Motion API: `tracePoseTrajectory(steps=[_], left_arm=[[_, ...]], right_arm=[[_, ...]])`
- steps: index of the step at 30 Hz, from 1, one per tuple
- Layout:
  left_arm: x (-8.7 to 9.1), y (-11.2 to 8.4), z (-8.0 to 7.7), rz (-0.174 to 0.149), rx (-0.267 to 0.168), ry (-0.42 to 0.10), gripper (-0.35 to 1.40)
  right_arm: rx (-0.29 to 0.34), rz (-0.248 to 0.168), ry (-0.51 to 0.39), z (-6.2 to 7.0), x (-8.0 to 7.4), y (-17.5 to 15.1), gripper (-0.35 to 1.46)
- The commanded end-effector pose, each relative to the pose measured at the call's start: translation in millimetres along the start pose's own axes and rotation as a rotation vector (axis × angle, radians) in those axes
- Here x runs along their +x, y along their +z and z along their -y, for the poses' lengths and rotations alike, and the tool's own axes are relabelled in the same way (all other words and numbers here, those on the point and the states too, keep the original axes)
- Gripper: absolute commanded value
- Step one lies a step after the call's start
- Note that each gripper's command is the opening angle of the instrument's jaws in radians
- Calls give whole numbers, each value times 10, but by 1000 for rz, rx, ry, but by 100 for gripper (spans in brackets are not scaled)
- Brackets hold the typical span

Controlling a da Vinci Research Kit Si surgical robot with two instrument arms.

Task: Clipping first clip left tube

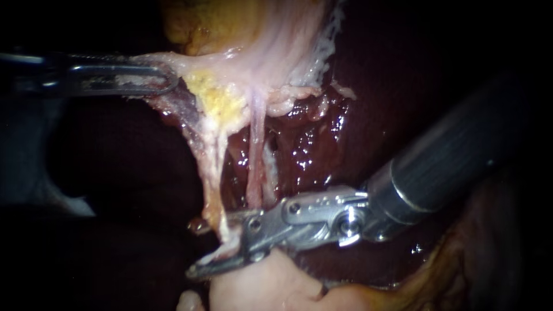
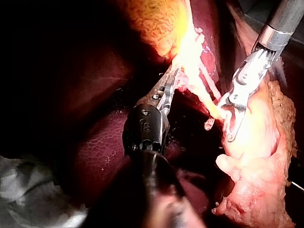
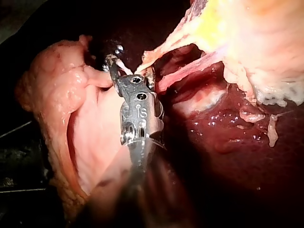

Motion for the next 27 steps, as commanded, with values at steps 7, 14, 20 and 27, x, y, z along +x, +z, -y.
tracePoseTrajectory(steps=[7,14,20,27], left_arm=[[0,1,0,0,1,-1,-35],[0,1,0,0,2,-1,-35],[0,1,0,0,2,-1,-35],[0,2,0,0,2,-1,-35]], right_arm=[[9,-8,68,20,27,9,45],[21,-17,82,37,55,15,45],[21,-26,86,41,64,14,44],[16,-27,143,35,56,9,33]])
